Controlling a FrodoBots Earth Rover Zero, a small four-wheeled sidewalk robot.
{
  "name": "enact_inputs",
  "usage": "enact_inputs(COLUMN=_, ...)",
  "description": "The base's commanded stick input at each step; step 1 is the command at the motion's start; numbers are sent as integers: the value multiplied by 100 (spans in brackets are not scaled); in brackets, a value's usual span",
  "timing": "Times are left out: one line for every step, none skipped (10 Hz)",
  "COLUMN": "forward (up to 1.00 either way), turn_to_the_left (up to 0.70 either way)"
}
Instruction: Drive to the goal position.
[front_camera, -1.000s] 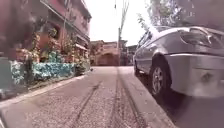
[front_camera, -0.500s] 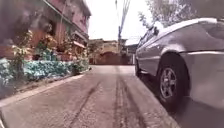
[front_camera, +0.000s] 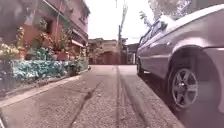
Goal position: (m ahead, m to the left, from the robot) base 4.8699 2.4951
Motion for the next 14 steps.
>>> enact_inputs(forward=70, turn_to_the_left=0)
enact_inputs(forward=70, turn_to_the_left=0)
enact_inputs(forward=70, turn_to_the_left=0)
enact_inputs(forward=70, turn_to_the_left=0)
enact_inputs(forward=70, turn_to_the_left=0)
enact_inputs(forward=70, turn_to_the_left=0)
enact_inputs(forward=70, turn_to_the_left=0)
enact_inputs(forward=70, turn_to_the_left=0)
enact_inputs(forward=70, turn_to_the_left=0)
enact_inputs(forward=70, turn_to_the_left=0)
enact_inputs(forward=70, turn_to_the_left=0)
enact_inputs(forward=70, turn_to_the_left=0)
enact_inputs(forward=70, turn_to_the_left=0)
enact_inputs(forward=70, turn_to_the_left=0)
